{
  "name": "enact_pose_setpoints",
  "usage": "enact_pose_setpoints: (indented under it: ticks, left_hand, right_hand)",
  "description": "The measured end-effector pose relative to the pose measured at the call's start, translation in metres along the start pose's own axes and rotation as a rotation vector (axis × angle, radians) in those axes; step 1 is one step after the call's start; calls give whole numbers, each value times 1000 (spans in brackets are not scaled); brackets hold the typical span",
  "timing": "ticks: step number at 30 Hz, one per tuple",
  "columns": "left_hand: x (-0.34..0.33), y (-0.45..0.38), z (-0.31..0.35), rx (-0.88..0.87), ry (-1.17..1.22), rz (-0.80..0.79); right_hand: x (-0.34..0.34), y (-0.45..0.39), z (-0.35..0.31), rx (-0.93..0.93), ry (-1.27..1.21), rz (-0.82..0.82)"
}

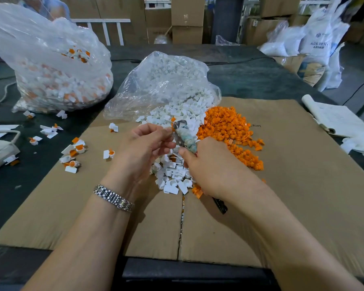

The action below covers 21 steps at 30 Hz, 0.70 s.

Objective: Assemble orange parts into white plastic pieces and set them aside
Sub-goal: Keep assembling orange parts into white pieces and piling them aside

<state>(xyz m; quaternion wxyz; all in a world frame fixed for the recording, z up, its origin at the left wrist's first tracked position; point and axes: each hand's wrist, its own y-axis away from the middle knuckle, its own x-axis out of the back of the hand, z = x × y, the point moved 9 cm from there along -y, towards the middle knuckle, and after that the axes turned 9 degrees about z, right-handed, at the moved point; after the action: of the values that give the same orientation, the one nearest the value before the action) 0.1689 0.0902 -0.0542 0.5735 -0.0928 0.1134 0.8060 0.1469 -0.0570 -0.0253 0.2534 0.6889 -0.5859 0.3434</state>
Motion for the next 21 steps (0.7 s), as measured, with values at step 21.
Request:
enact_pose_setpoints:
  ticks: [21]
  left_hand:
    - [-8, 7, 10, -141, -262, -86]
  right_hand:
    - [39, -29, 83, -144, 558, 217]
